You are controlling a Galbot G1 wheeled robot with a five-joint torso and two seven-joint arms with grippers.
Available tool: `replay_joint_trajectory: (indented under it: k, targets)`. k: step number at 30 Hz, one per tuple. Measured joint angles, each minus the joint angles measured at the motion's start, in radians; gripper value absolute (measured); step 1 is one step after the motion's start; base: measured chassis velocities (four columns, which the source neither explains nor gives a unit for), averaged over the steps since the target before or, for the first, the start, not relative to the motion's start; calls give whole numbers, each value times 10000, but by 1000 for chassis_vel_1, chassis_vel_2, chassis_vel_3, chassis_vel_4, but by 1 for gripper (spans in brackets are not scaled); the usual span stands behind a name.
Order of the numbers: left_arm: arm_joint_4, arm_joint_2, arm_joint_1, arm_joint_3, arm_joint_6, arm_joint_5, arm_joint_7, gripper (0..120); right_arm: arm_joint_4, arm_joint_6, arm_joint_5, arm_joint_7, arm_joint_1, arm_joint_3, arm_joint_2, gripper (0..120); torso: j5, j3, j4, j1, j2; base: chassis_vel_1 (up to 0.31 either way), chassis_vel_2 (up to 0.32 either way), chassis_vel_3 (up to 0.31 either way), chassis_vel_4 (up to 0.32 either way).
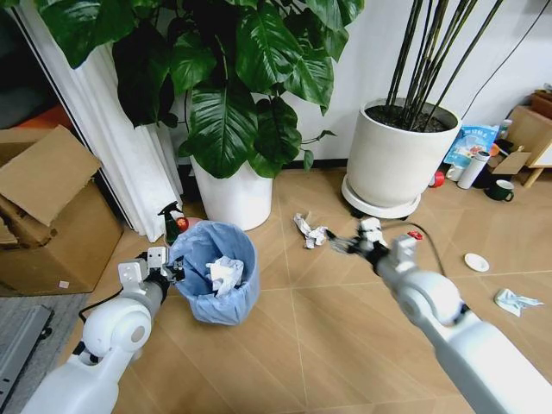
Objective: Pick up the trash bin and place the garbage on the floor into it.
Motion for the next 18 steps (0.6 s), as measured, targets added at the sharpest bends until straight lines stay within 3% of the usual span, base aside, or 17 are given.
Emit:
replay_joint_trajectory:
  k: [8, 18]
  targets:
    - [-69, 18, 86, -9, -29, 52, 5, 0, 113, 129, -204, -55, -610, 597, 311, 100, -3, 1, 3, 0, 0, 0, 0, 0, 0]
    - [-117, 65, 86, -26, -48, 25, 15, 0, 156, 132, -192, -53, -459, 321, 325, 100, -4, 2, 3, -1, 0, -106, 100, 120, -110]
